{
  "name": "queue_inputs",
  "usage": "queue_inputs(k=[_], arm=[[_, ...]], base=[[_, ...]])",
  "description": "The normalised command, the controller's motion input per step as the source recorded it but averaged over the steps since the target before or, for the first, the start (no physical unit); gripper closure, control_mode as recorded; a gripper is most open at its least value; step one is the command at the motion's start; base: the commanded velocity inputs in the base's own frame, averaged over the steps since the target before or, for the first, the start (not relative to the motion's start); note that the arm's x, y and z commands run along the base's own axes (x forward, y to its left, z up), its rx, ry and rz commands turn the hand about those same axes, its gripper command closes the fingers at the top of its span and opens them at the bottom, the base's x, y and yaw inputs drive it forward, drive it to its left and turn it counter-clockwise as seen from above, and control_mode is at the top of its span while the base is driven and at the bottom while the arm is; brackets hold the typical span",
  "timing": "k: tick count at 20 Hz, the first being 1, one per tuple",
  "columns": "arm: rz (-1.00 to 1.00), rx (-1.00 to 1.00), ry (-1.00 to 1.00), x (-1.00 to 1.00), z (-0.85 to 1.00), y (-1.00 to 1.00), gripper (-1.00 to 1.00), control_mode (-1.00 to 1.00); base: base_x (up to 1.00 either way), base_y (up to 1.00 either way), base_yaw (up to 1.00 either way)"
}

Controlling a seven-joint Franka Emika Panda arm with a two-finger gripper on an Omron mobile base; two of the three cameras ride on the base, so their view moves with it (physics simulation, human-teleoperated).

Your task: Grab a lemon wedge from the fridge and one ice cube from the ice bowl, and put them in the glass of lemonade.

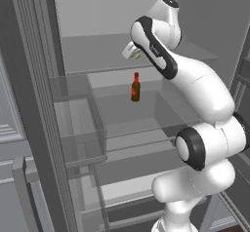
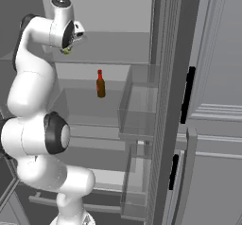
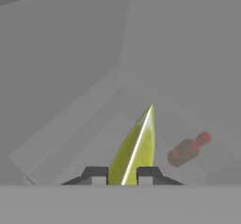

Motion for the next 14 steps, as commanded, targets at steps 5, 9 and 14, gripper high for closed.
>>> queue_inputs(k=[5, 9, 14], arm=[[-0.05, 0.14, -0.06, -1.00, -0.05, -0.57, 1.00, -1.00], [-0.08, 0.05, 0.00, -1.00, -0.01, -0.40, 1.00, -1.00], [-0.11, 0.00, 0.18, -1.00, -0.02, -0.30, 1.00, -1.00]], base=[[0.00, 0.00, 0.00], [0.00, 0.00, 0.00], [0.00, 0.00, 0.00]])
